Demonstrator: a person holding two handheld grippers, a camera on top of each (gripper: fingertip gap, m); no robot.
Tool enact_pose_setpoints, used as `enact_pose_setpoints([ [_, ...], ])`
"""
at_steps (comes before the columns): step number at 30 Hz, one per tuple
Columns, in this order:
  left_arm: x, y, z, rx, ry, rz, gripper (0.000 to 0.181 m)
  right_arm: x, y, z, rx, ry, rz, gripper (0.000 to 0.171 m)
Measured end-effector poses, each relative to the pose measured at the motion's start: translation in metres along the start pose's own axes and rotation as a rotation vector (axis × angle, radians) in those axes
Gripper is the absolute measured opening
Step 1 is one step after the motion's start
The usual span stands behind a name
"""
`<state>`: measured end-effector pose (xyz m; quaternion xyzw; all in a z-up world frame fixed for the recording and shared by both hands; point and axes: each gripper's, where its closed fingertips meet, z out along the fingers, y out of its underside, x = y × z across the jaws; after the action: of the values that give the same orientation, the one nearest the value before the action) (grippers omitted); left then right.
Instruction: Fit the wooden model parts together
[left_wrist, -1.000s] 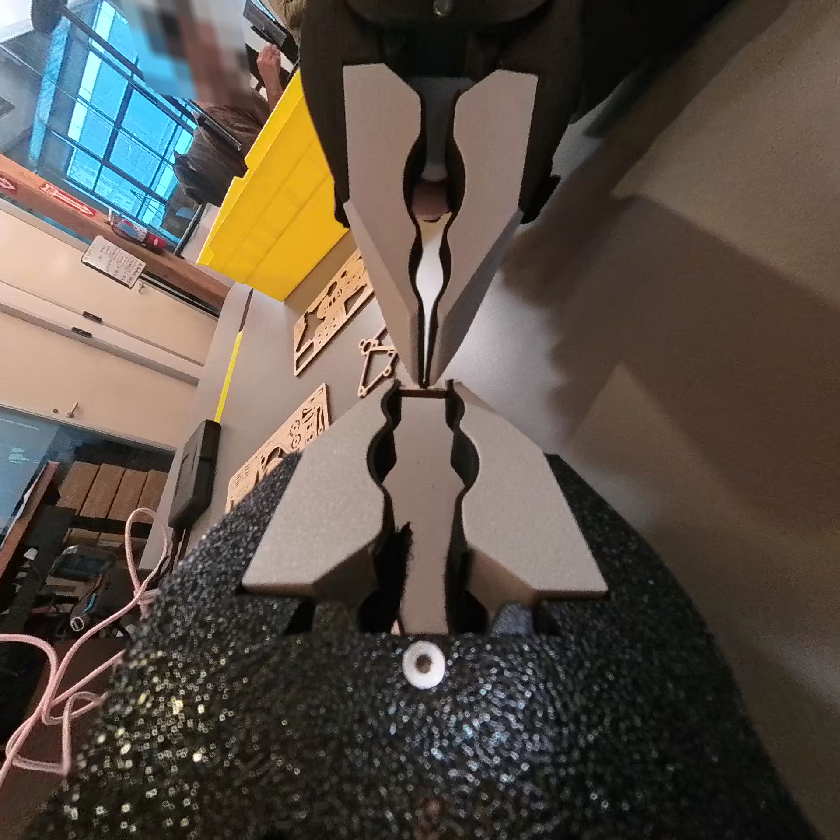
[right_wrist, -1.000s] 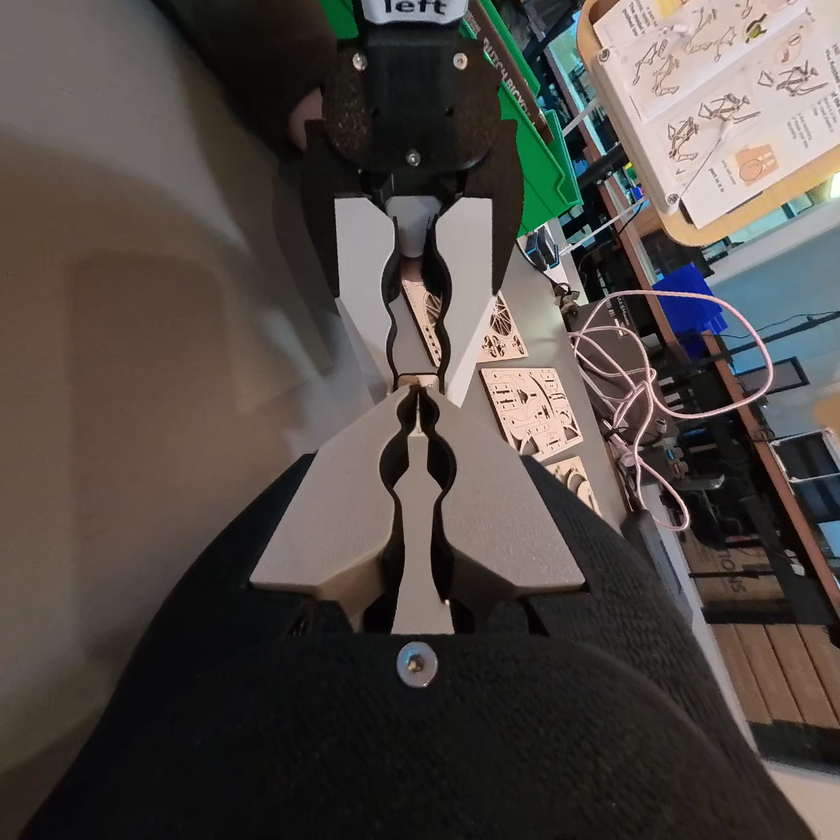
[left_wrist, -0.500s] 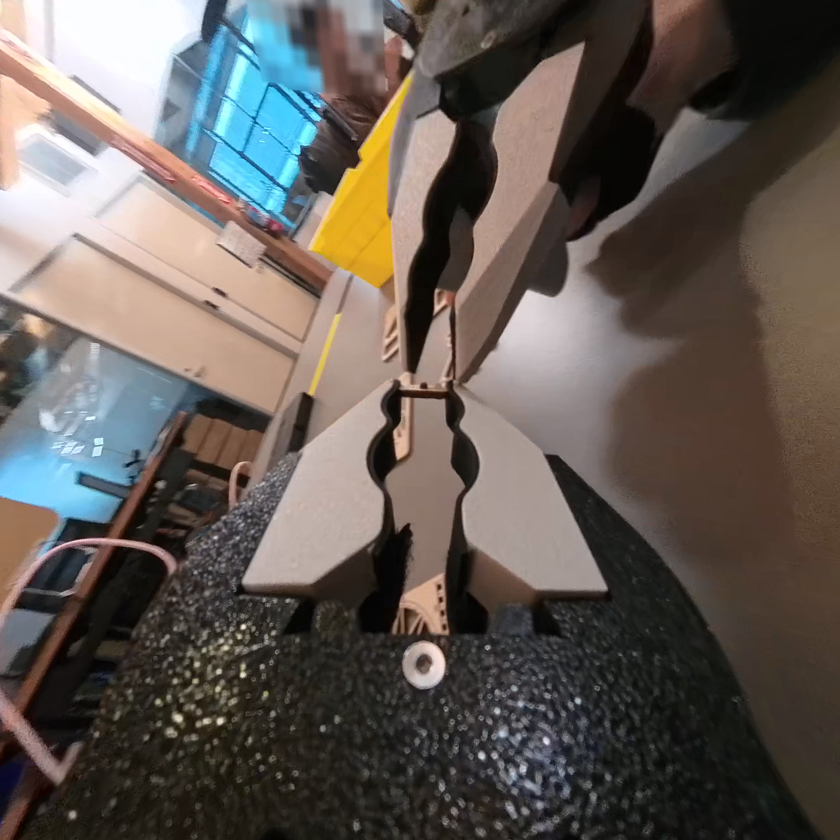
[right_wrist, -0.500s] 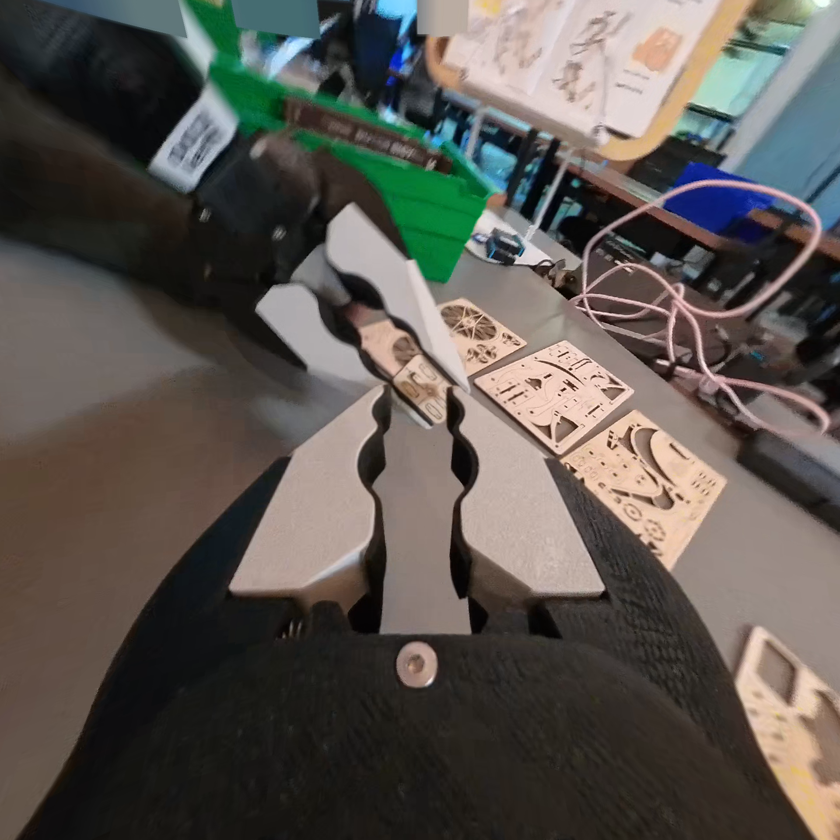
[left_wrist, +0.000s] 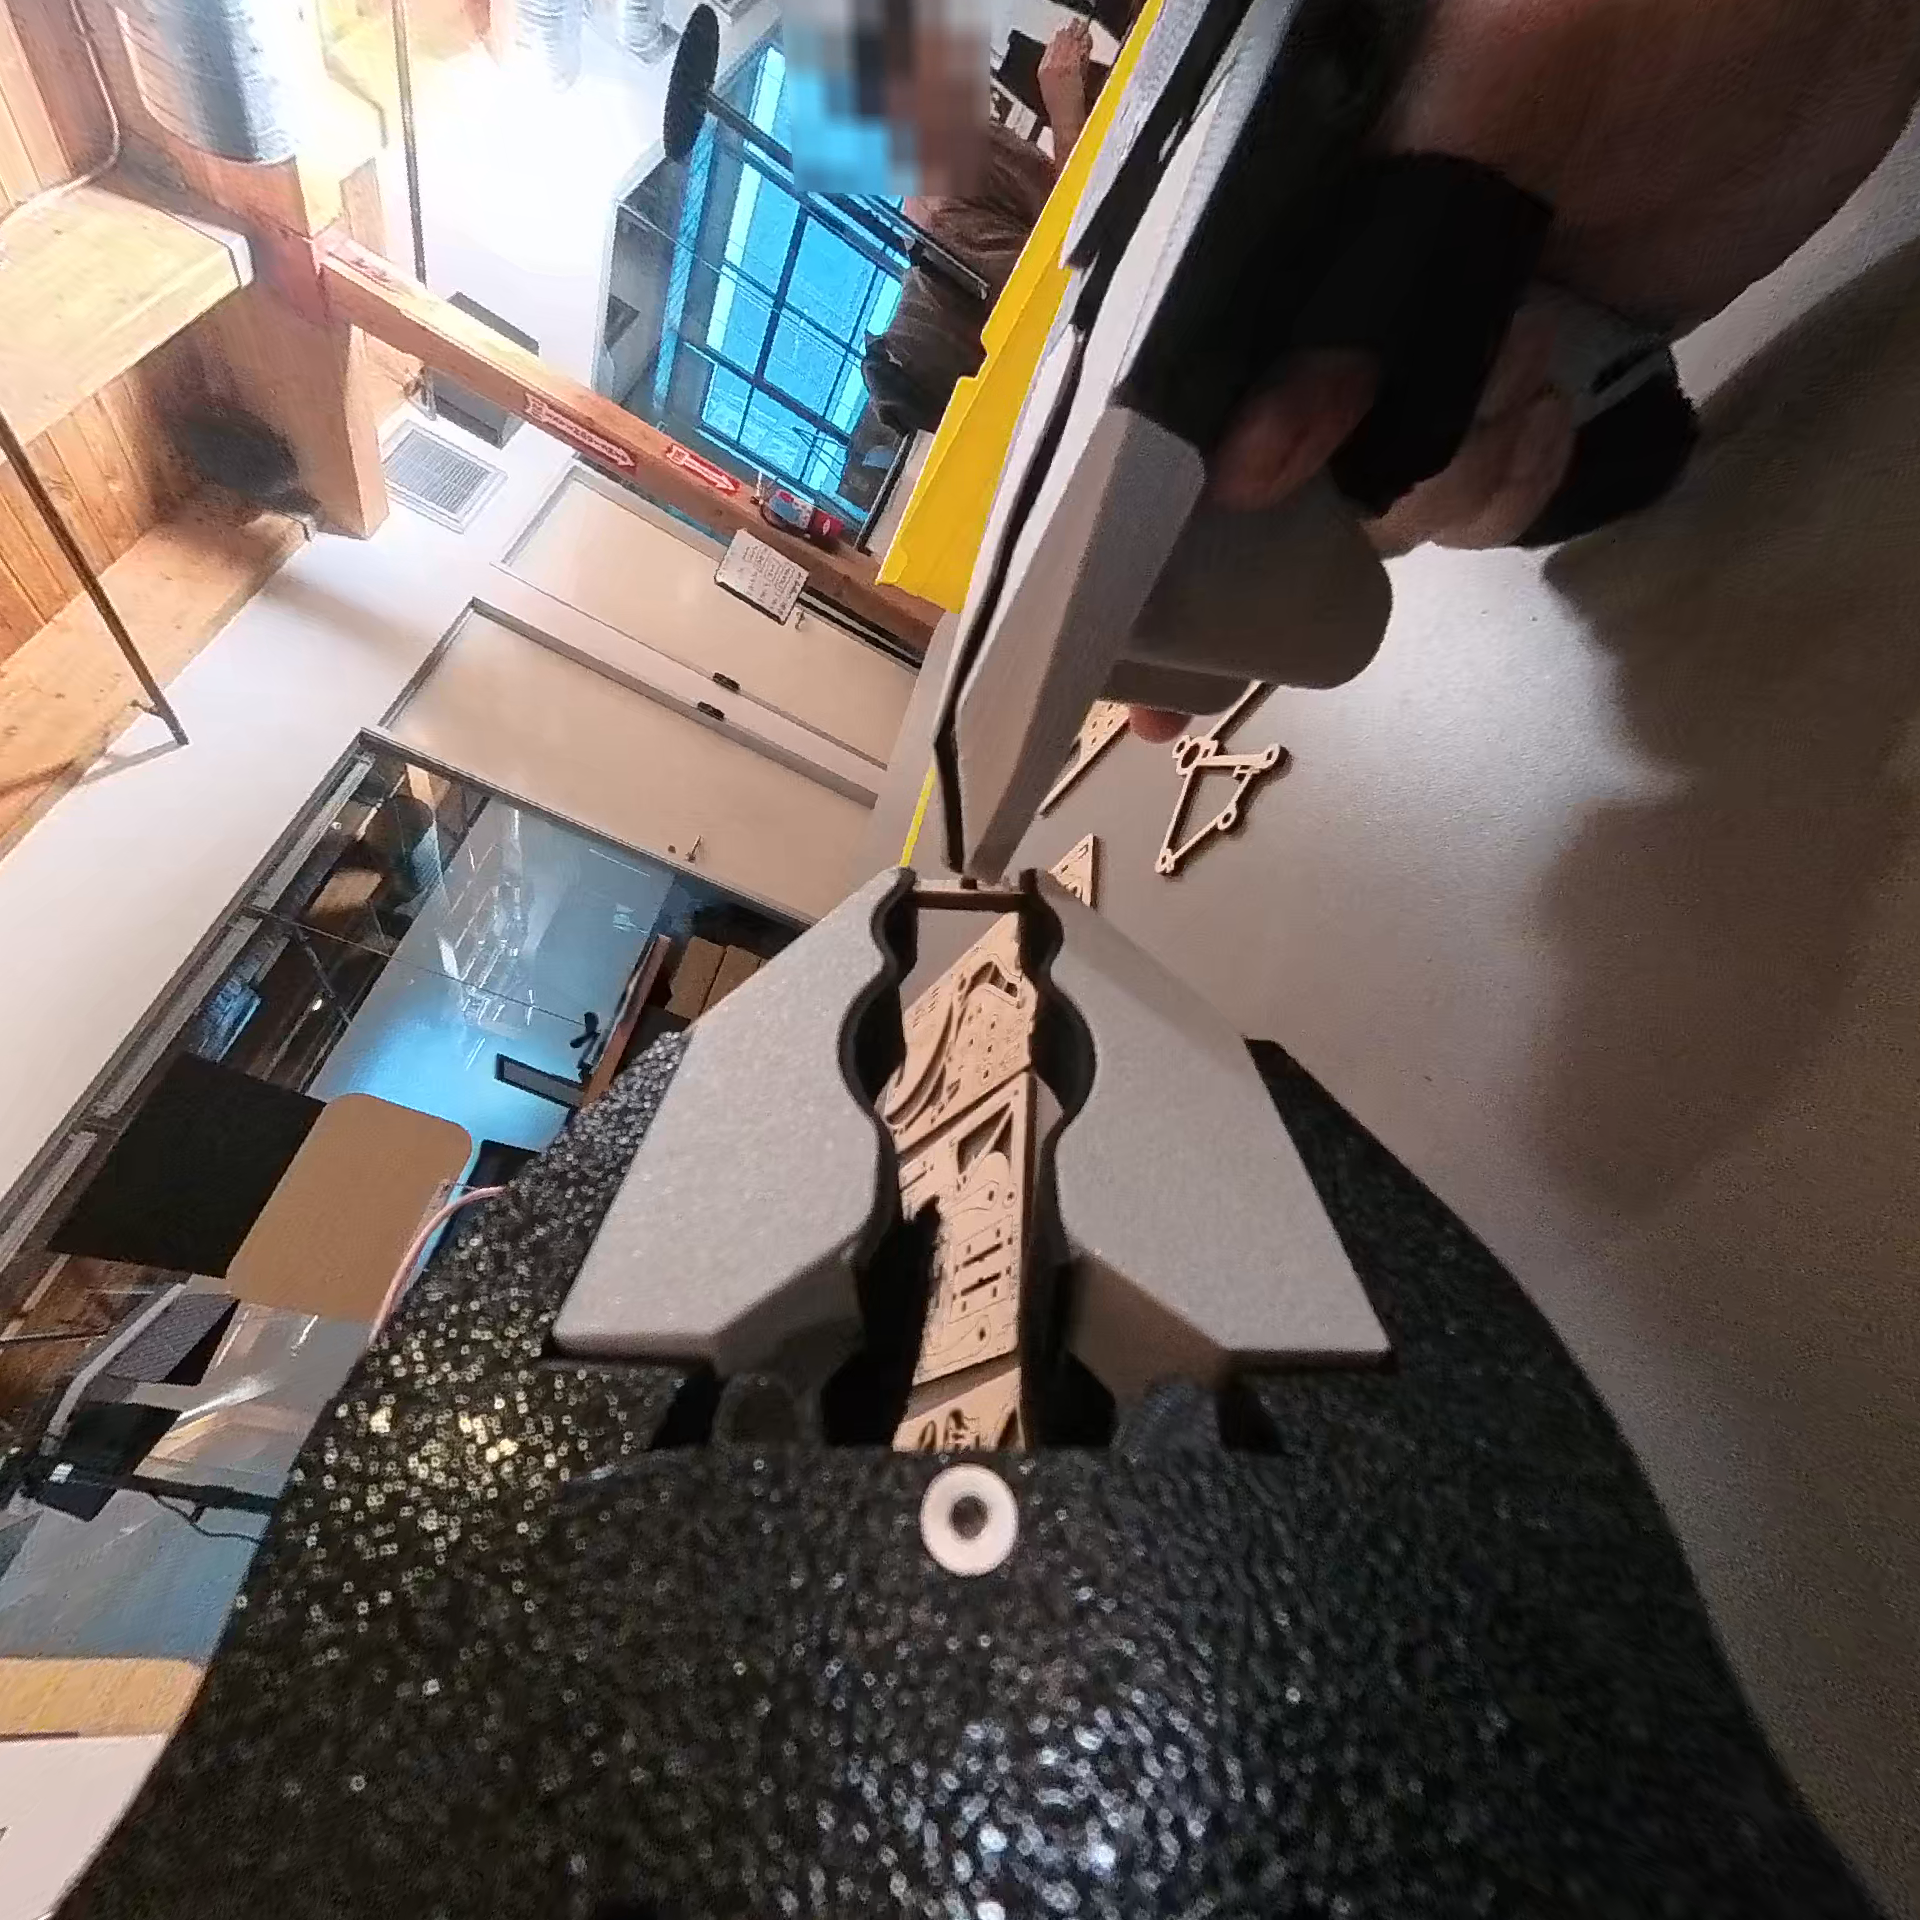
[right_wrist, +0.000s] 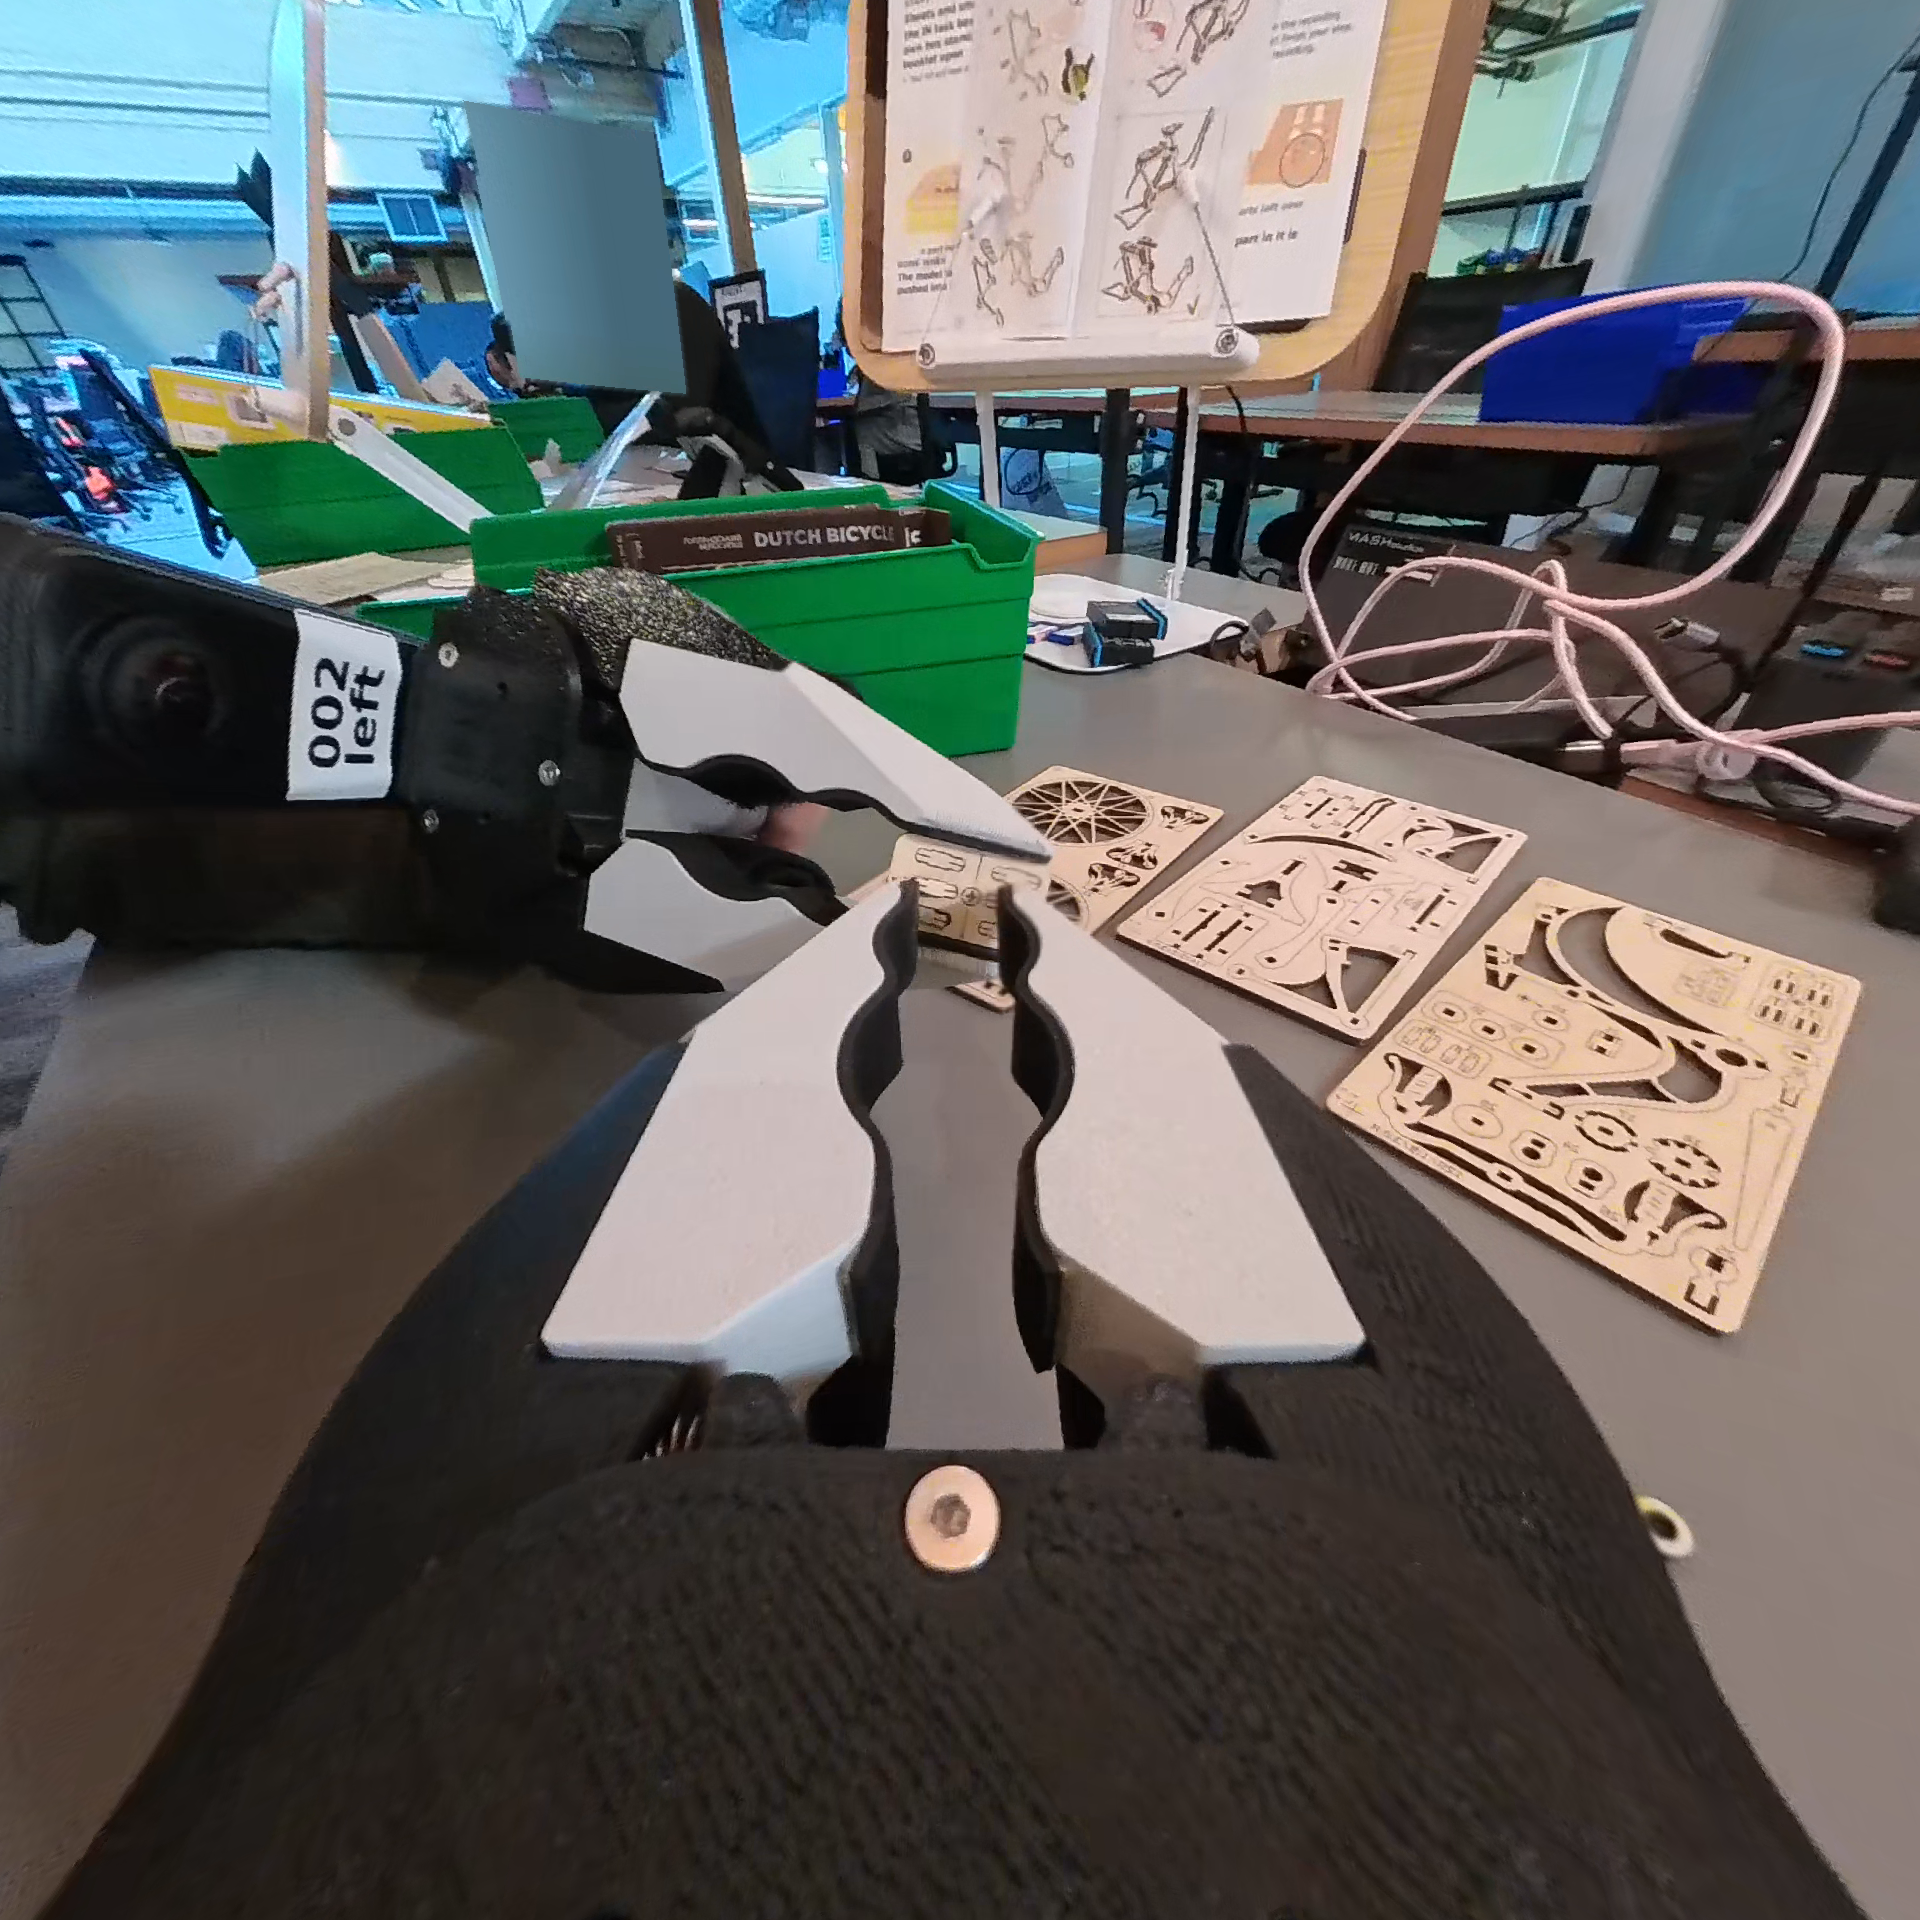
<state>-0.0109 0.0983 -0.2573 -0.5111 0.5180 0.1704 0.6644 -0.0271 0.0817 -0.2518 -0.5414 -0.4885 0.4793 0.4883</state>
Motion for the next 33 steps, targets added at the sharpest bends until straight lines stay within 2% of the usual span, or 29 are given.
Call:
enact_pose_setpoints([
  [5,-0.001,-0.002,-0.001,0.003,-0.007,0.005,0.018,0.0,-0.002,-0.001,0.011,-0.008,0.015,0.018],
  [8,0.0,-0.002,0.0,0.005,-0.003,0.0,0.018,-0.001,-0.003,-0.001,0.021,-0.039,0.063,0.026],
  [16,-0.001,-0.005,-0.001,0.008,-0.007,0.0,0.018,0.001,-0.004,-0.003,0.025,-0.029,0.05,0.02],
  [24,-0.001,-0.005,-0.001,0.006,-0.011,0.004,0.018,0.005,-0.004,-0.006,0.018,-0.01,0.055,0.029],
  [32,-0.002,-0.009,-0.004,0.038,-0.015,-0.001,0.018,-0.002,-0.006,-0.008,0.014,-0.075,0.07,0.022],
  [33,-0.002,-0.009,-0.004,0.04,-0.015,-0.003,0.017,-0.006,-0.01,-0.011,0.038,-0.12,0.088,0.0],
])
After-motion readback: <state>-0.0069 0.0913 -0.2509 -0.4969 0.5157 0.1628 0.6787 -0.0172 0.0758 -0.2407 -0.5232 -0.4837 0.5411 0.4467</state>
